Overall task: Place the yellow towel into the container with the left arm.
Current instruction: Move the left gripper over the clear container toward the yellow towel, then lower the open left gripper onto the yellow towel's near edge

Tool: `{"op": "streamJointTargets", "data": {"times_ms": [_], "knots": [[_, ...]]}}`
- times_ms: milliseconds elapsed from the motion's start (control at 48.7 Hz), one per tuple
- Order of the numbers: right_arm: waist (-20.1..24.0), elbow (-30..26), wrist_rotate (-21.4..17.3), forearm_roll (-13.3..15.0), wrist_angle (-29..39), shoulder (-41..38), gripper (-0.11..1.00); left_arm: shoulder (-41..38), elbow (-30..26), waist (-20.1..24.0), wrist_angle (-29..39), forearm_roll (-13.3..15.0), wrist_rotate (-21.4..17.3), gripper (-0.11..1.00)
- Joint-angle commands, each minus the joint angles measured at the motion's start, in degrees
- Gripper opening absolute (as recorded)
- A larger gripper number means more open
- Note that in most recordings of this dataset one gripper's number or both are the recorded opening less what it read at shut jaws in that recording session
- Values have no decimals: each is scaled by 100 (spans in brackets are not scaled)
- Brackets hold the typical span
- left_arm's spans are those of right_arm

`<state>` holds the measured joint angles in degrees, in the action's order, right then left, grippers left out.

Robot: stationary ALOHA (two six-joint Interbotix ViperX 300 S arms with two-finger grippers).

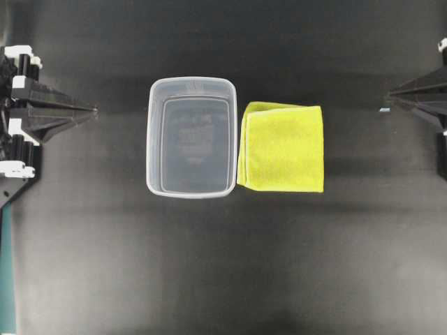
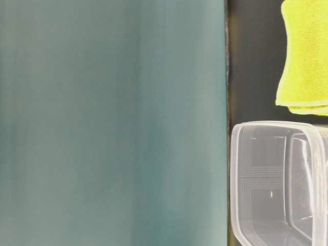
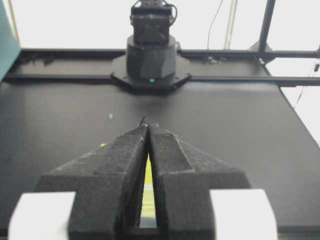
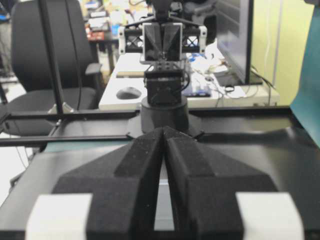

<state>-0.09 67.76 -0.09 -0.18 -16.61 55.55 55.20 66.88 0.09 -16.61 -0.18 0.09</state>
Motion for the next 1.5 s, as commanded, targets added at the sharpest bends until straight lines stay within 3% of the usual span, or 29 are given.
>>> {"op": "streamJointTargets", "data": {"times_ms": [0,82,267,616,740,863,965,1150,1253,1479], "knots": [[26,-123,-53,-35,-79,-44,1,-352,-431,158,264,-220,149,6],[26,-123,-114,-105,-35,-35,0,-756,-800,193,536,-220,220,0],[9,-123,-264,-105,167,70,-1,-1696,-1652,149,888,-220,149,0],[-185,-149,-299,-105,1679,501,0,-3234,-3445,185,2936,-229,132,0],[-290,-132,-299,-105,2092,747,19,-3753,-3990,193,3498,-229,132,1],[-325,-123,-299,-105,2479,976,55,-4245,-4562,237,4043,-229,114,1],[-325,-123,-299,-105,2610,1187,75,-4605,-4957,281,4333,-229,-70,14],[-334,-123,-299,-105,2619,1512,71,-5467,-5687,272,4966,-229,-668,67],[-343,-141,-299,-105,2593,1582,72,-6047,-6179,272,5388,-229,-773,88],[-334,-141,-299,-105,2558,1600,71,-7392,-7260,255,6100,-229,-791,91]]}}
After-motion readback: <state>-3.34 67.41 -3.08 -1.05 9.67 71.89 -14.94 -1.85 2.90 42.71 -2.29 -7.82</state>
